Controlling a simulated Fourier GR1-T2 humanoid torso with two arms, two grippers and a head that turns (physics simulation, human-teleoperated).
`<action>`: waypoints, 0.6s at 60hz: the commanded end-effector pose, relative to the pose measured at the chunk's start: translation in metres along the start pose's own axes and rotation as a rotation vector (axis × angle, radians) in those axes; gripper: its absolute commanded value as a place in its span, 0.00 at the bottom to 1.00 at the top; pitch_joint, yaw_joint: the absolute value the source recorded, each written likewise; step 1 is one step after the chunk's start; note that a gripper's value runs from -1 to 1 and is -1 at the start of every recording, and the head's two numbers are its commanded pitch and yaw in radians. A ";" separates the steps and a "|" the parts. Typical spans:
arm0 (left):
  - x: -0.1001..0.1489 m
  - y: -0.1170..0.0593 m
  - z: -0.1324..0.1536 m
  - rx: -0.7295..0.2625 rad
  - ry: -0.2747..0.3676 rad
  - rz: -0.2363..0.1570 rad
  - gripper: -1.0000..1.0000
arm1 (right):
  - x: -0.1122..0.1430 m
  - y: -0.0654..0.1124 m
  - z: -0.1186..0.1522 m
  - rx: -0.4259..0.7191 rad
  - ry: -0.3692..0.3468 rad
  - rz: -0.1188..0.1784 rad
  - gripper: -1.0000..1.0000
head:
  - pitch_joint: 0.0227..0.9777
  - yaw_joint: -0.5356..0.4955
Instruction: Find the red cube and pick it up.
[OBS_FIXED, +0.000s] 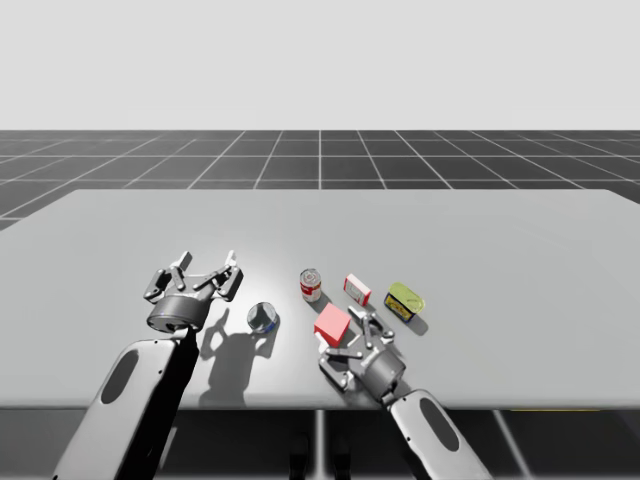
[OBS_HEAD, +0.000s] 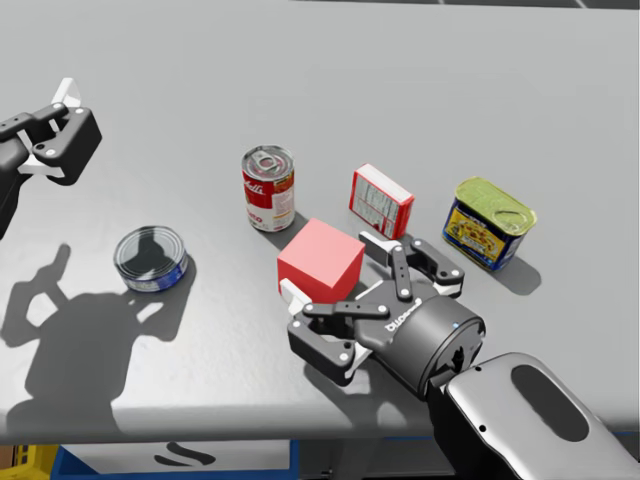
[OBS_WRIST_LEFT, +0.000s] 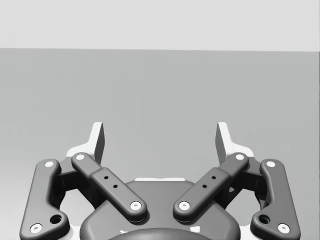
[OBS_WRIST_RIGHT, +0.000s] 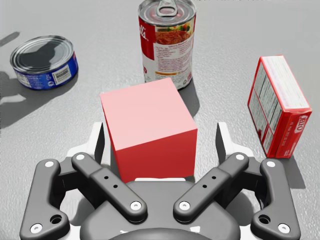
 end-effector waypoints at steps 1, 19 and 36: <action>0.001 0.000 0.001 0.000 -0.002 0.001 0.00 | 0.000 0.003 -0.007 0.020 0.004 0.002 0.00 | 0.90 0.47; 0.001 -0.001 0.001 -0.001 -0.001 0.000 0.00 | -0.005 0.004 0.000 0.017 0.053 0.014 1.00 | 0.89 0.47; -0.001 -0.003 0.001 -0.002 0.002 -0.007 0.00 | -0.009 -0.002 0.006 0.013 0.059 0.011 1.00 | 0.71 0.48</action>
